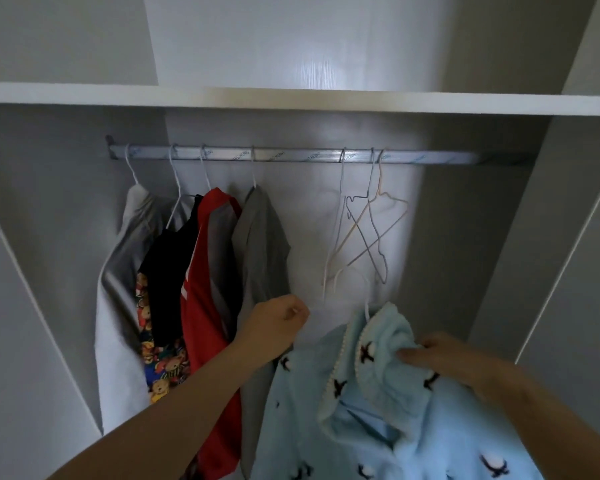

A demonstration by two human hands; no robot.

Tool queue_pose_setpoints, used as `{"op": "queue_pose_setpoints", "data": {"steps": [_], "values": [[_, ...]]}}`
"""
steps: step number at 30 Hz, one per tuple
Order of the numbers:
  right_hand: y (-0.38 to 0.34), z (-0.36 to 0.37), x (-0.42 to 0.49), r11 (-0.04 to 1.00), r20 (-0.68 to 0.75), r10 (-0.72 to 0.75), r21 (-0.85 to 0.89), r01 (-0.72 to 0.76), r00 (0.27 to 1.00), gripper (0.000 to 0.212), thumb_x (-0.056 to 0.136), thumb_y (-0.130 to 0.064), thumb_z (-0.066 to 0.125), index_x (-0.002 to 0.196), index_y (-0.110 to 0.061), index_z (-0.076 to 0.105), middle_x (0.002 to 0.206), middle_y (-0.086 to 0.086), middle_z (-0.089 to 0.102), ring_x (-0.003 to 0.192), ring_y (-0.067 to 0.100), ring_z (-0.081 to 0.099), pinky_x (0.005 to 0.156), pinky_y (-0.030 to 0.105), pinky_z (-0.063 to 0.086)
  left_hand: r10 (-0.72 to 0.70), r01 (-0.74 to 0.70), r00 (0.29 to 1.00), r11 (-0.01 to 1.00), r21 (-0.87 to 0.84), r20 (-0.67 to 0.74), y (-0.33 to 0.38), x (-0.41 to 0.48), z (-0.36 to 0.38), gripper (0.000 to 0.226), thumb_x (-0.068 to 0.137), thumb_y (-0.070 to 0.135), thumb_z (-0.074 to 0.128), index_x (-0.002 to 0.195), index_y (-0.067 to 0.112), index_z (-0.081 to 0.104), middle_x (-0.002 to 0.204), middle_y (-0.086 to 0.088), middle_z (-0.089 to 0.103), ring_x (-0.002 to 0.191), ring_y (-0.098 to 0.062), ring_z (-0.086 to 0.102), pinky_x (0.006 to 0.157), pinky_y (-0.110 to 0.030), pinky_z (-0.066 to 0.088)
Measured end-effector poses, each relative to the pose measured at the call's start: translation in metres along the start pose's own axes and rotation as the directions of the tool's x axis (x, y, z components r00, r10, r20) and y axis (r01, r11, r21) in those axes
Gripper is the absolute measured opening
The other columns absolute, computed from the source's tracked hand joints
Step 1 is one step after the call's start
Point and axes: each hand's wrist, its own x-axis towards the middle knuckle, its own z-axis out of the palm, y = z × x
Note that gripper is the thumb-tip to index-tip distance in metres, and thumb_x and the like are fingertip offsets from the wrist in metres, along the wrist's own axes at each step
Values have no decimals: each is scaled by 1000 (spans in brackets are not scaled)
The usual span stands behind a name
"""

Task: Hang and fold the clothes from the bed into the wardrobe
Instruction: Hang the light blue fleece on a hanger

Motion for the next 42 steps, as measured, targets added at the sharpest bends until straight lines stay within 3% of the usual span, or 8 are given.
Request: {"op": "queue_pose_setpoints", "data": {"steps": [7, 11, 17, 22, 25, 31, 36, 42], "values": [[-3, 39, 12, 981, 24, 65, 180, -69, 998, 18, 93, -16, 55, 95, -4, 67, 92, 17, 73, 85, 30, 69, 75, 33, 56, 35, 5, 983, 977, 212, -183, -3, 20, -11, 22, 92, 12, 50, 111, 12, 61, 113, -11, 57, 100, -23, 56, 89, -34, 46], [-13, 62, 23, 979, 45, 30, 200, -38, 999, 16, 95, -23, 52, 94, -14, 66, 80, 2, 75, 78, 19, 70, 66, 25, 54, 92, 87, 950, 840, 535, -298, -7, 34, -21, 43, 92, 20, 49, 134, 27, 45, 142, -9, 30, 121, -31, 36, 96, -39, 38], [-37, 74, 37, 969, 83, -52, 246, 30, 995, 19, 93, -24, 53, 106, -13, 63, 100, 10, 71, 93, 25, 67, 82, 34, 56, -277, 278, 955, 696, 662, -110, -6, 66, -31, 53, 95, 30, 40, 145, 39, 22, 156, -7, -12, 138, -35, 11, 108, -46, 26], [-57, 88, 49, 945, 111, -120, 319, 79, 987, 20, 91, -19, 56, 110, -13, 61, 105, 10, 68, 97, 23, 65, 84, 33, 55, -345, 318, 936, 757, 570, -65, -22, 85, -34, 38, 98, 18, 35, 133, 7, 45, 144, -16, 36, 126, -31, 40, 104, -39, 36], [-69, 100, 59, 945, 98, -146, 309, 109, 984, 14, 91, -20, 56, 104, -16, 59, 97, 4, 65, 88, 15, 63, 68, 18, 53, -324, 377, 926, 762, 526, -194, -31, 82, -37, 33, 97, 13, 34, 123, 5, 53, 127, -14, 53, 114, -28, 52, 93, -36, 43], [-78, 112, 92, 959, -194, -127, 227, 170, 973, 9, 94, -17, 49, 94, -10, 56, 79, 0, 54, 69, 9, 50, 54, 16, 38, -213, 442, 885, 660, 607, -413, -51, 65, -74, 31, 93, 9, 38, 116, 15, 59, 119, -10, 58, 108, -28, 57, 87, -36, 46], [-78, 108, 111, 929, -378, -35, 328, 169, 925, 9, 93, -9, 49, 93, -2, 55, 76, 7, 53, 67, 16, 50, 54, 23, 39, -183, 391, 909, 685, 615, -374, -61, 71, -96, 20, 91, 12, 37, 100, 20, 53, 104, -7, 61, 91, -26, 59, 70, -35, 45], [-101, 110, 126, 954, -418, -142, 186, 237, 897, 23, 88, -5, 52, 67, -9, 45, 61, 3, 45, 52, 11, 41, 37, 8, 31, -101, 207, 972, 793, 573, -212, -64, 118, -106, 54, 94, 21, 39, 142, 41, 26, 139, -3, 43, 119, -25, 49, 94, -38, 45]]}}
